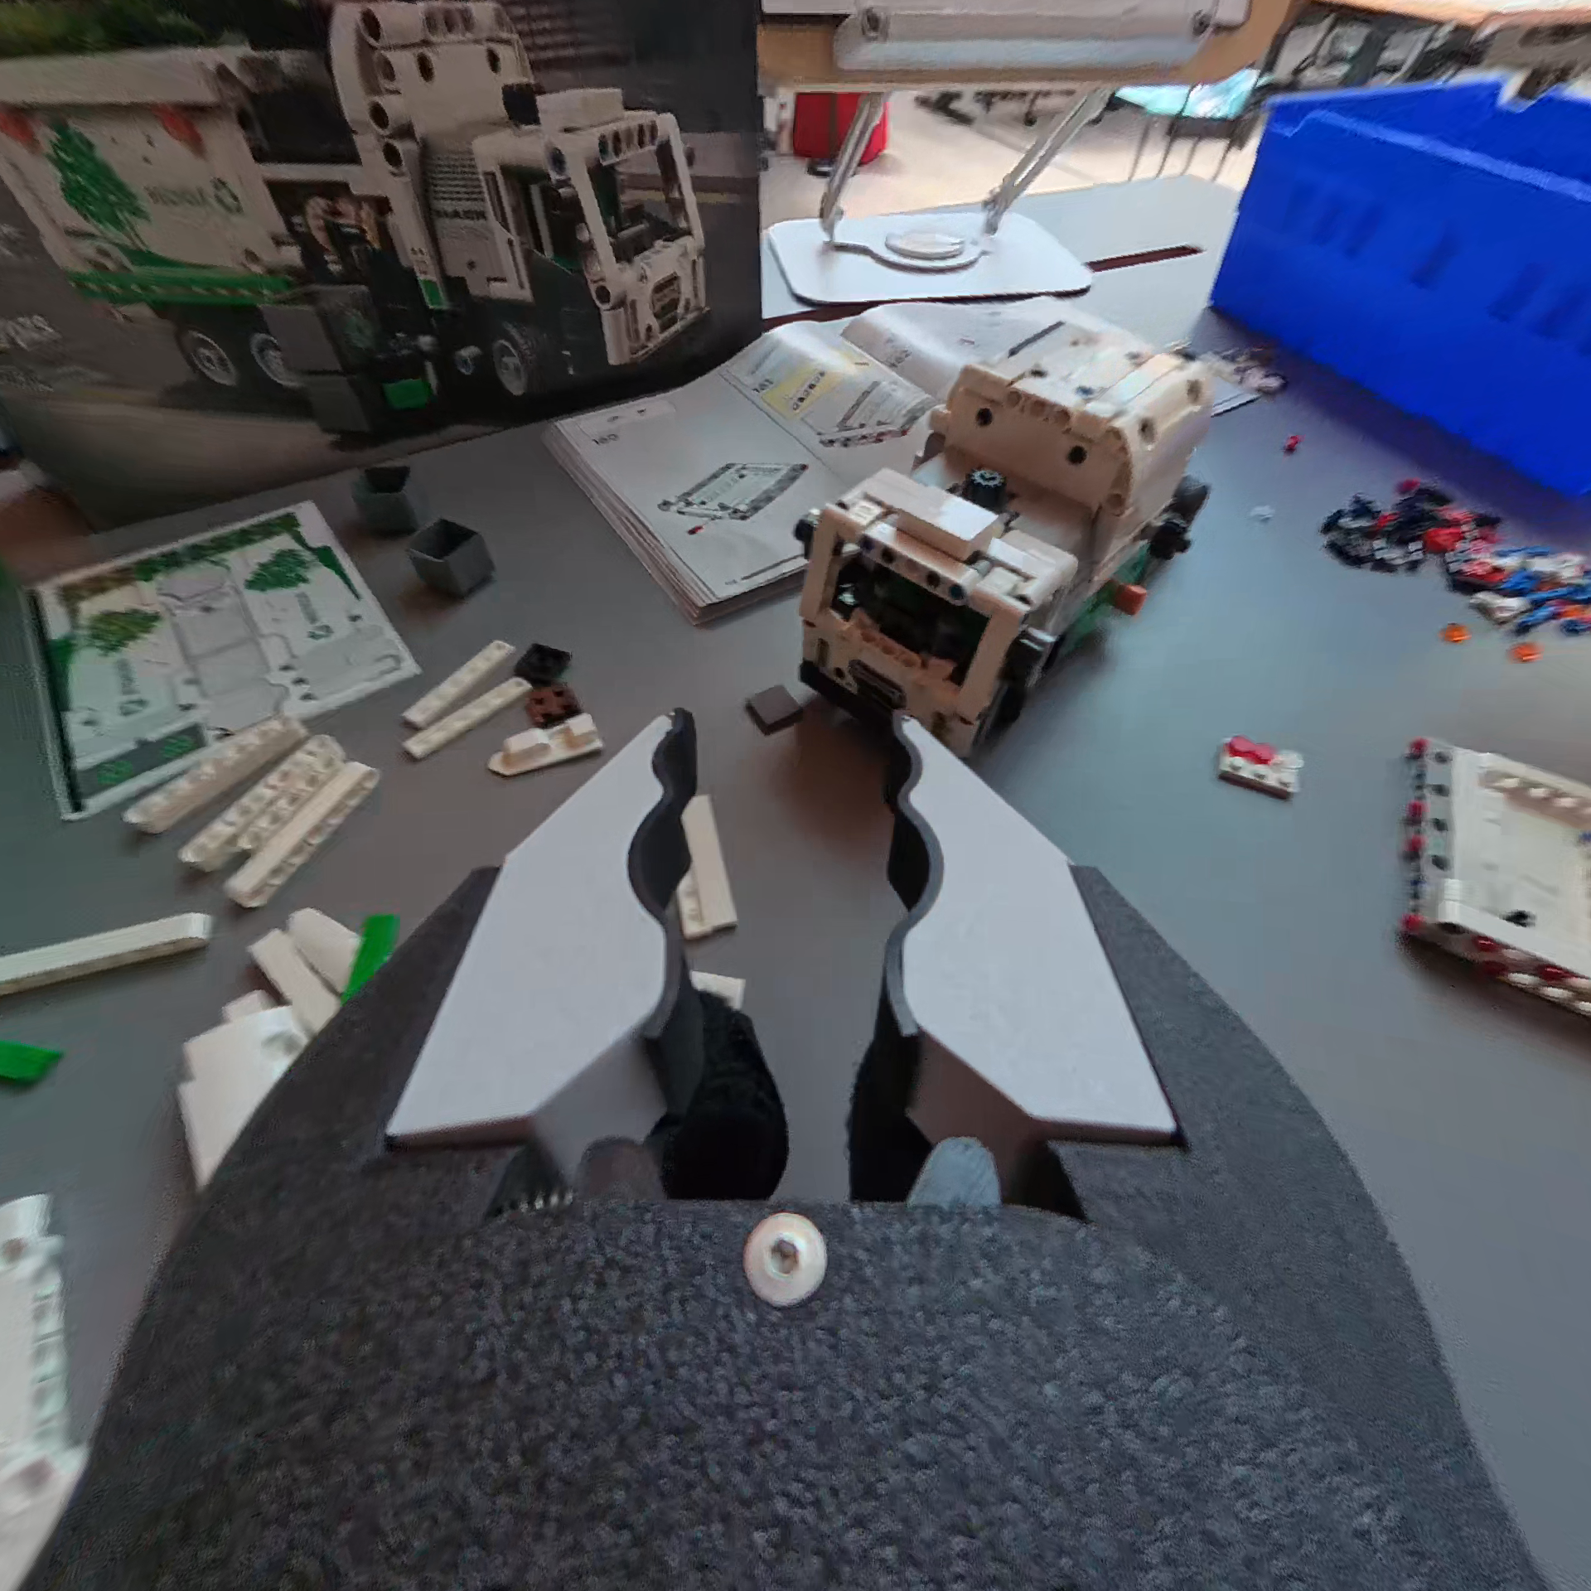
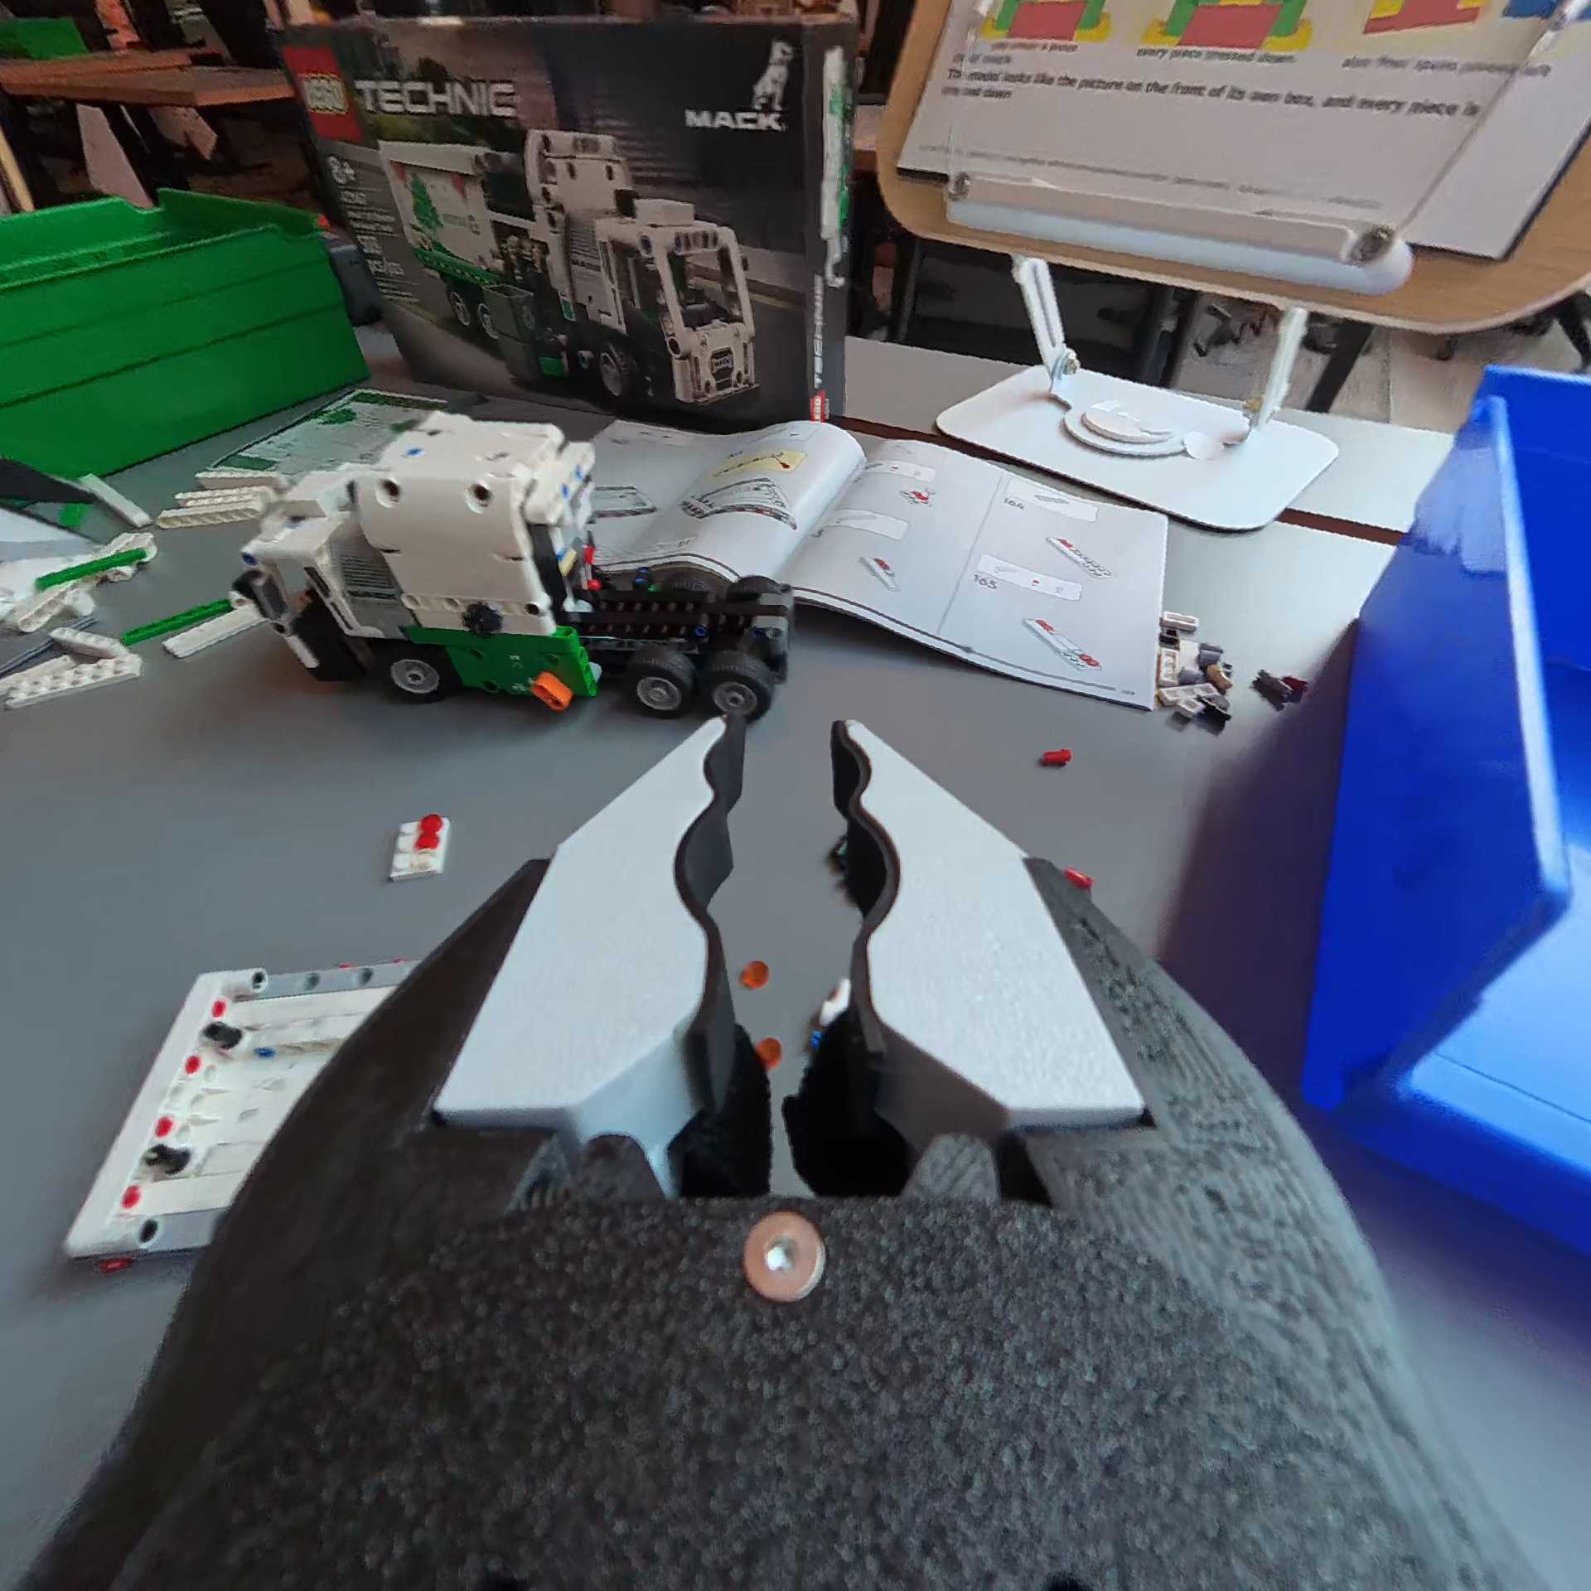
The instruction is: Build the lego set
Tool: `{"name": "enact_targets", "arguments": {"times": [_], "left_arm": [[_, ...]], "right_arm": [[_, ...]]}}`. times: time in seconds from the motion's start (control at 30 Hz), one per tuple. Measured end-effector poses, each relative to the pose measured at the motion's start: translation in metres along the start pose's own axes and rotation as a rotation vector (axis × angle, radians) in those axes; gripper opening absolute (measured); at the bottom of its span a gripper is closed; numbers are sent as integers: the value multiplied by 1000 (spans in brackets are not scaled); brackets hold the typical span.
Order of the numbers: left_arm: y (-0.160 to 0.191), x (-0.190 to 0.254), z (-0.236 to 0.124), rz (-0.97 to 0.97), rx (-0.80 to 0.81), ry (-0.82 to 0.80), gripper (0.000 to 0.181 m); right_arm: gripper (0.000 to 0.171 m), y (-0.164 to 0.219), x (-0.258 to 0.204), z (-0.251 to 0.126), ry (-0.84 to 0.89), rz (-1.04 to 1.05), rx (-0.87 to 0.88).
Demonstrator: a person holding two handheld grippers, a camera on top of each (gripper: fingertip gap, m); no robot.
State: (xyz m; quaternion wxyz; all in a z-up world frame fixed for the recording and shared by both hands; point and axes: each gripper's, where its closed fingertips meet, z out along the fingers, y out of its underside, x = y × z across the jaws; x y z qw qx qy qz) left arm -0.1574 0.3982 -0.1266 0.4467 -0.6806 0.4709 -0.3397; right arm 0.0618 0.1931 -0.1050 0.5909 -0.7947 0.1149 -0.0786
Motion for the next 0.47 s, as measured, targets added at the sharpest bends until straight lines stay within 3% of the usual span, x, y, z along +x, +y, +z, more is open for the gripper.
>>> {"name": "enact_targets", "arguments": {"times": [0.03,0.17,0.3,0.47], "left_arm": [[-2,-8,2,49,-20,-64,37],[1,-46,12,211,-242,-337,37],[4,-51,24,187,-333,-351,41],[4,-60,23,305,-348,-460,41]], "right_arm": [[17,-7,-14,2,-32,-18,6],[0,-38,-132,15,-355,-136,7],[0,-66,-255,10,-637,-193,44],[0,-86,-324,9,-626,-456,110]]}}
